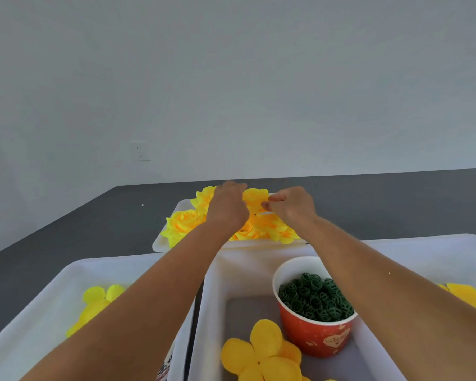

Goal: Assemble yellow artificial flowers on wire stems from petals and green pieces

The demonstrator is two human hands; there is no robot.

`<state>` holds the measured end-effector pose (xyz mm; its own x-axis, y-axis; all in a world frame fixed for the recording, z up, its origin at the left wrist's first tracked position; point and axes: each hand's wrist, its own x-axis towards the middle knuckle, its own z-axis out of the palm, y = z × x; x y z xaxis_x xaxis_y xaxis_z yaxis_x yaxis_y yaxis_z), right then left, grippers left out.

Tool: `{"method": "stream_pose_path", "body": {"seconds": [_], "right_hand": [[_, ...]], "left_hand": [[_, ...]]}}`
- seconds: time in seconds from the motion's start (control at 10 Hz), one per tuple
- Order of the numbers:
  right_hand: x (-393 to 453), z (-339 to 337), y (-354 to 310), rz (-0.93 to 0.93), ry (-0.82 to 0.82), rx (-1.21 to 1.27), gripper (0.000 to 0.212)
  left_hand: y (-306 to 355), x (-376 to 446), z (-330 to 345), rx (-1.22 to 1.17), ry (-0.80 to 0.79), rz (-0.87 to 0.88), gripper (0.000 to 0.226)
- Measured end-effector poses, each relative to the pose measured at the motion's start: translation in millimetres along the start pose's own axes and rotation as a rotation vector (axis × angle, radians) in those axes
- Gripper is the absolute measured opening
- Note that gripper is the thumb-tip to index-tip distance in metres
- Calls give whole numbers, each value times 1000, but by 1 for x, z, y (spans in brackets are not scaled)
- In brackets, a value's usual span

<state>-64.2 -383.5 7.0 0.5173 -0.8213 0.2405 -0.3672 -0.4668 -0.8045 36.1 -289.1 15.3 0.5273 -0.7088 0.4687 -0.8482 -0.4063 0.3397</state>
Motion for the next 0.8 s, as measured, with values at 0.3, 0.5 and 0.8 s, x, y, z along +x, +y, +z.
{"method": "stream_pose_path", "body": {"seconds": [0.3, 0.5, 0.8], "right_hand": [[-7, 0, -3, -111, 24, -427, 28], [-18, -12, -12, -184, 43, -379, 27], [-56, -29, -12, -261, 50, -171, 18]], "left_hand": [[-1, -6, 5, 395, -225, 116, 47], [7, -9, -3, 387, -172, 93, 51], [17, -34, -24, 248, -82, 144, 53]]}}
